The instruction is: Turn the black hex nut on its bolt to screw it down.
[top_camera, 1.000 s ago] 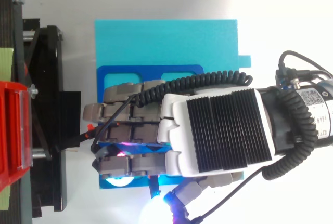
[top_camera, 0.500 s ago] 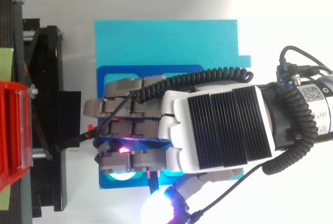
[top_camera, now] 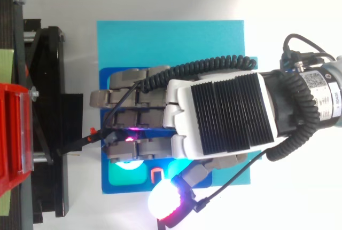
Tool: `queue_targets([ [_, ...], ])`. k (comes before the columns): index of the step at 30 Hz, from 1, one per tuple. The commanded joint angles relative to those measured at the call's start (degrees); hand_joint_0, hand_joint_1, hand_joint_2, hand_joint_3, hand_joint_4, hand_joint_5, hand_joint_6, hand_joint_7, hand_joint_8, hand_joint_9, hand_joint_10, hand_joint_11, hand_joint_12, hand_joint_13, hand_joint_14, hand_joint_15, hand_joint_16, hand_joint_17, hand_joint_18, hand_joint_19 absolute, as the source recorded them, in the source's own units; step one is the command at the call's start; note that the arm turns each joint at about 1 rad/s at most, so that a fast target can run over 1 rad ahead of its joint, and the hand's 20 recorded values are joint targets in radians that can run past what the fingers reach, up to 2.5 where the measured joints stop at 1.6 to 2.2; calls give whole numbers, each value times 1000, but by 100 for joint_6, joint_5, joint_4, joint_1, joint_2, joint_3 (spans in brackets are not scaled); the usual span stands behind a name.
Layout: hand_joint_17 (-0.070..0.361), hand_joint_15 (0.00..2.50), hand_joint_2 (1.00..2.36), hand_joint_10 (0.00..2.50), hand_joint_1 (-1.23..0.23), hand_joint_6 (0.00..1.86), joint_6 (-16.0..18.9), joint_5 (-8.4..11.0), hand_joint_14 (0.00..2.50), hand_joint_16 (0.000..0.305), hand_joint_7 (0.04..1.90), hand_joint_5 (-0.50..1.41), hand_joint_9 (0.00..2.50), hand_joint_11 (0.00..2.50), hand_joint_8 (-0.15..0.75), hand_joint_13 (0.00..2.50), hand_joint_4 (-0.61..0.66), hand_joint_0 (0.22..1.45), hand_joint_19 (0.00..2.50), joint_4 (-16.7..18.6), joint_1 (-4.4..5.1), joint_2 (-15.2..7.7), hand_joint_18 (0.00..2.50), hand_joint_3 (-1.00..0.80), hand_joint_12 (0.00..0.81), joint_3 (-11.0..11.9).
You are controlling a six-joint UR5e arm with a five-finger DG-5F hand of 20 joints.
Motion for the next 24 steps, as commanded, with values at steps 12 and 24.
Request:
queue_targets([
  [12,96,5,1000,7,-296,501,-1,-277,0,43,1425,-24,693,179,228,483,157,517,285,125,-185,-22,416,-500,275,7],
  [24,99,8,1000,7,-255,501,-10,-506,0,44,1406,-28,688,181,230,485,161,505,281,178,-370,-22,414,-500,279,-2],
])
